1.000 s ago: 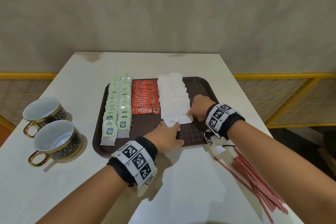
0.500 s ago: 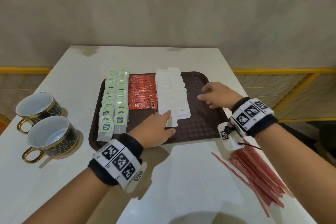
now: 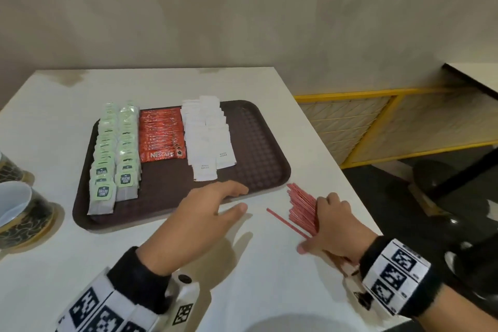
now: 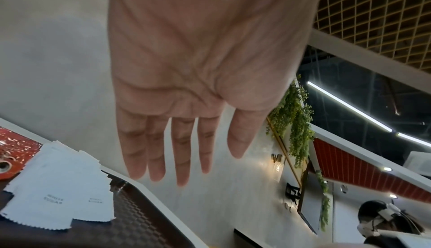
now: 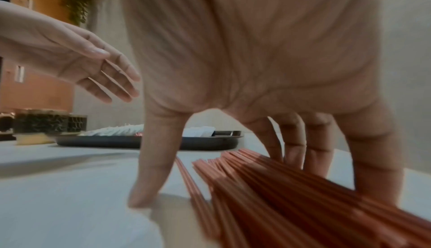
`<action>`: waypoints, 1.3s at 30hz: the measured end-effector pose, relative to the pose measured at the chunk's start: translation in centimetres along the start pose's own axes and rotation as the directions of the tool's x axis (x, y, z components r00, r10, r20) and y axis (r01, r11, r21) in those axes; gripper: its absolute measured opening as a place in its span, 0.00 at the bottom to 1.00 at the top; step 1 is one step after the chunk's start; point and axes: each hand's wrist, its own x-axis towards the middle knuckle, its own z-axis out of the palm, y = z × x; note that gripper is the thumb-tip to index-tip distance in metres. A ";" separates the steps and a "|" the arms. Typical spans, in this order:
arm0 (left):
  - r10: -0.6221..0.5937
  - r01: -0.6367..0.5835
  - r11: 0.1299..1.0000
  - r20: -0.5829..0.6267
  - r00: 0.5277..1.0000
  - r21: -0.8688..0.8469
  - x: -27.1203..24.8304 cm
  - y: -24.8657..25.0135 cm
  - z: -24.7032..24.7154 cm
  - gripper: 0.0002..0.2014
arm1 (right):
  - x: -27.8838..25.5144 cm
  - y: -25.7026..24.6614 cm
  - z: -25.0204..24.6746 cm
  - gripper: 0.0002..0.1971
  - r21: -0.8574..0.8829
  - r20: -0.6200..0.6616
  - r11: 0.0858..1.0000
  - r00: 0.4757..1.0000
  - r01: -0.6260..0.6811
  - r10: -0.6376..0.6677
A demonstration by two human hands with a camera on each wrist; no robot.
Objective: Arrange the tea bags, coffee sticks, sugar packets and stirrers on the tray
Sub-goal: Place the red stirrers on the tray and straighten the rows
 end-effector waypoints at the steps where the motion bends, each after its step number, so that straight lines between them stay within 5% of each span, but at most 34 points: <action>1: 0.003 -0.003 1.000 -0.016 1.000 -0.021 -0.2 0.1 0.3 0.13 | -0.1 -0.4 0.2 0.41 -0.001 -0.021 1.000 1.000 0.006 -0.006; 9: -0.001 -0.002 0.999 -0.076 0.997 -0.038 -1.0 -0.7 1.7 0.11 | -1.1 -2.9 1.5 0.12 -0.047 -0.136 0.997 0.988 0.064 -0.070; 23: -0.206 0.241 0.896 0.130 0.970 -0.374 -3.0 -2.5 2.5 0.06 | -1.2 -6.3 5.5 0.14 -0.192 -0.263 0.979 0.965 -0.067 0.014; 25: -0.220 0.261 0.872 0.144 0.965 -0.414 -3.5 -2.6 2.1 0.07 | -1.5 -6.1 4.7 0.15 -0.092 -0.220 0.994 0.975 -0.056 0.034; 28: -0.229 0.285 0.833 0.174 0.958 -0.474 -4.2 -2.5 1.3 0.08 | -2.4 -5.4 2.3 0.17 0.278 -0.124 0.961 0.992 0.000 0.036; 30: -0.236 0.294 0.795 0.175 0.956 -0.531 -4.6 -2.4 0.9 0.10 | -3.5 -5.5 0.9 0.10 0.623 -0.124 0.775 0.992 0.106 -0.035; 32: -0.250 0.299 0.749 0.166 0.954 -0.591 -5.0 -2.3 0.6 0.09 | -4.8 -6.5 0.0 0.03 0.898 -0.155 0.396 0.980 0.191 -0.121; 34: -0.269 0.312 0.671 0.171 0.948 -0.673 -5.6 -2.2 0.5 0.10 | -6.1 -8.2 -0.6 0.04 0.965 -0.240 0.060 0.952 0.255 -0.189; 36: -0.284 0.358 0.520 0.238 0.929 -0.776 -6.2 -2.4 0.6 0.15 | -7.6 -10.7 -0.7 0.07 0.930 -0.366 -0.101 0.912 0.353 -0.185; 39: -0.246 0.455 0.171 0.409 0.879 -0.874 -6.9 -2.5 0.6 0.24 | -10.1 -15.0 -1.3 0.14 0.821 -0.558 -0.229 0.821 0.523 -0.124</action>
